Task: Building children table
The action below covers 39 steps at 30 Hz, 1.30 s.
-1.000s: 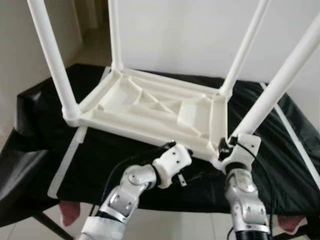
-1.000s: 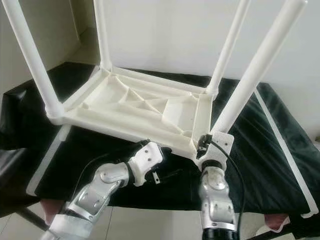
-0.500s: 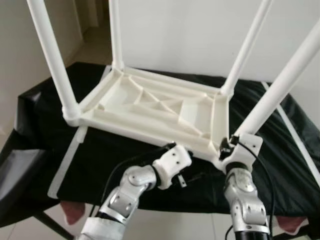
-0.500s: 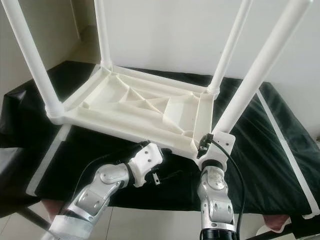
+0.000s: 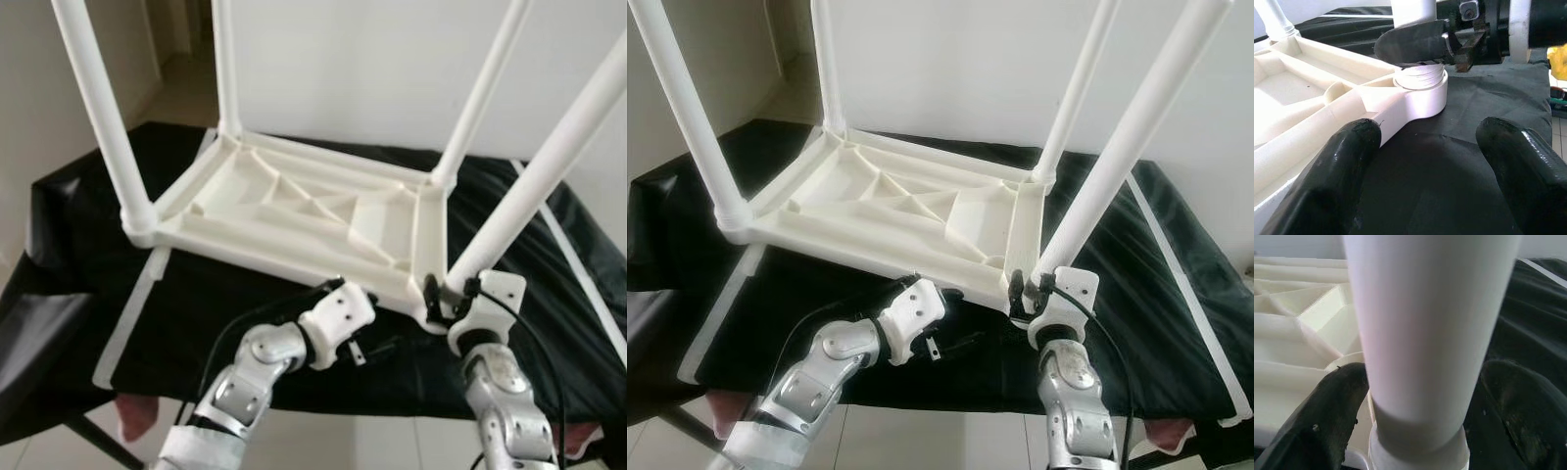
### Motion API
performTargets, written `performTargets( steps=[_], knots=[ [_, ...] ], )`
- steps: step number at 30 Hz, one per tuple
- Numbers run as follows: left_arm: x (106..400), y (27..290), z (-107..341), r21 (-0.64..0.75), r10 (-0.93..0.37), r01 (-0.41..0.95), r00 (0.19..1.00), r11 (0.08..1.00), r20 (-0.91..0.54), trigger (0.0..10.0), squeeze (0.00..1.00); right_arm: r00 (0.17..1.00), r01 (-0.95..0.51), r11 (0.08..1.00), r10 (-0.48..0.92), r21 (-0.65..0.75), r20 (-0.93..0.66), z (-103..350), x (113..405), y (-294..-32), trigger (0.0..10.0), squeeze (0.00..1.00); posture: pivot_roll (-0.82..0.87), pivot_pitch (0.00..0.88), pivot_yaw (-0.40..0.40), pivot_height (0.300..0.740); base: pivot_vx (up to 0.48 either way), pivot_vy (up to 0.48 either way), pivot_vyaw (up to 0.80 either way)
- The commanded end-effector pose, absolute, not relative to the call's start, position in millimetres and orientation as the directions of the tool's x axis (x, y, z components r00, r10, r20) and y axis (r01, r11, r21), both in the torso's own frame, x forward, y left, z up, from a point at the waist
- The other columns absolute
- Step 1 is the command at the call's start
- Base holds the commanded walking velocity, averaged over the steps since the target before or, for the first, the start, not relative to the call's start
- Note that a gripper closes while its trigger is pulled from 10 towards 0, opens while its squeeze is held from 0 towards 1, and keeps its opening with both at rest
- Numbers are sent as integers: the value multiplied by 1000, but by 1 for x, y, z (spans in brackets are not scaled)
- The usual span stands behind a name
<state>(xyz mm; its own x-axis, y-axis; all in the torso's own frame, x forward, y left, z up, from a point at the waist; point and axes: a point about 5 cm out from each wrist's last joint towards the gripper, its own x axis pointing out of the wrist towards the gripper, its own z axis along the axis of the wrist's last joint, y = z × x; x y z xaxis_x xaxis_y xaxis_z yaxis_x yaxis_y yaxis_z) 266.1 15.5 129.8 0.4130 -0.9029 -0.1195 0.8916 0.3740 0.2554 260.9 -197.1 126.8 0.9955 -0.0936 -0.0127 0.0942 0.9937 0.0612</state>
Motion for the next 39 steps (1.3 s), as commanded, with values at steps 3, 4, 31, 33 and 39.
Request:
performTargets(
  steps=[3, 4, 31, 33, 39],
  knots=[
    [270, 16, 133, 275, -876, 859, 473, 433, -99, 10000, 0, 1000, -23, 1000, 23, 13, 15, 127, 262, -207, 10000, 0, 2, 0, -77, 740, 0, 0, 0],
    [270, 16, 133, 275, -876, 859, 473, 433, -99, 10000, 0, 1000, -23, 1000, 23, 13, 15, 127, 262, -207, 10000, 0, 2, 0, -77, 740, 0, 0, 0],
    [276, 13, 136, 331, -857, 830, 504, 448, -106, 10000, 0, 893, -449, 885, 444, -125, -70, 116, 292, -220, 0, 0, 16, 0, -73, 740, 0, 0, 0],
    [275, 13, 136, 339, -855, 826, 508, 450, -105, 10000, 0, 896, -443, 889, 437, -118, -78, 114, 291, -221, 0, 0, 14, 0, -71, 740, 0, 0, 0],
    [274, 12, 135, 363, -851, 815, 516, 452, -100, 10000, 0, 913, -406, 911, 401, -71, -69, 111, 289, -223, 10000, 0, 4, 0, -66, 740, 0, 0, 0]
  ],
)
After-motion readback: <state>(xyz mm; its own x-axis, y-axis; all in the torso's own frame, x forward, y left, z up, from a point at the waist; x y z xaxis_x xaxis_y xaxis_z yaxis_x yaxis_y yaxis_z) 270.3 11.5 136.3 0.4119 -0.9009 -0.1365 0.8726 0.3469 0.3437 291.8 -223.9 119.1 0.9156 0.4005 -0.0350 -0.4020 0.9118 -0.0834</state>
